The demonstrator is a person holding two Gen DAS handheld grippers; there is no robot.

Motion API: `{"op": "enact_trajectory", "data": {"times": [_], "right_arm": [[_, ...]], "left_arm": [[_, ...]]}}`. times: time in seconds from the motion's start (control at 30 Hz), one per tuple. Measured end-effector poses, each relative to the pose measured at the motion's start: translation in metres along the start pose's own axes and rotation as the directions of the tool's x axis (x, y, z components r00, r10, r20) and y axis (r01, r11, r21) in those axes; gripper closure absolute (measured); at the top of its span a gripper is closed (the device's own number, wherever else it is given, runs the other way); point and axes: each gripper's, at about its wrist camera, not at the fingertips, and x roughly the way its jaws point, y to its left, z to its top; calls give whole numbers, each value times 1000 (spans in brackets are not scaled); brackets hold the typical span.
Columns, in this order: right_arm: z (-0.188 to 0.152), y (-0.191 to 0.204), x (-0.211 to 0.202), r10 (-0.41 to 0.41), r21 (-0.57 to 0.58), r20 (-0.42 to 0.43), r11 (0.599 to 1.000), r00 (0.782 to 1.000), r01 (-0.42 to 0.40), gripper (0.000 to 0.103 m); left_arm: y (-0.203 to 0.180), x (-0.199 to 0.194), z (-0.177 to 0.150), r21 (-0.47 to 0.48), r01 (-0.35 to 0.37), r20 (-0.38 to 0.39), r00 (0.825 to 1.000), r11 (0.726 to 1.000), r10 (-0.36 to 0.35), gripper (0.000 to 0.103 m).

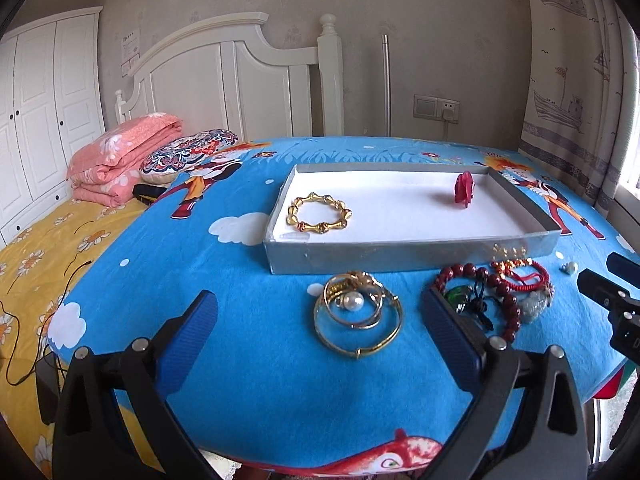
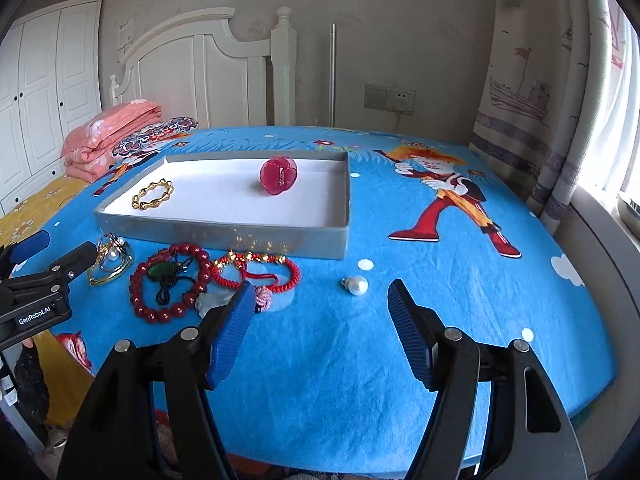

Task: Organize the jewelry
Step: 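Withdraw both tools from the tray back over the remaining jewelry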

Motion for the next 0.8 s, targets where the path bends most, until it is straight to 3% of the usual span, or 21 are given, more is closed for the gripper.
{"op": "enact_trajectory", "data": {"times": [0.2,0.6,0.73,0.8], "right_arm": [[-13,-9,4,1,36,-24,999,1000,0,38],[-15,10,13,43,-40,-39,998,998,-44,38],[-2,8,19,172,-15,-38,985,984,-173,38],[3,10,23,181,-26,-38,983,983,-182,38]], "left_arm": [[0,-3,-10,14,-2,4,1000,1000,2,5],[1,-2,-18,14,-9,-2,1000,1000,9,5],[4,1,-19,4,-14,-9,1000,1000,14,5],[6,3,-19,-3,-17,-13,1000,1000,17,5]]}}
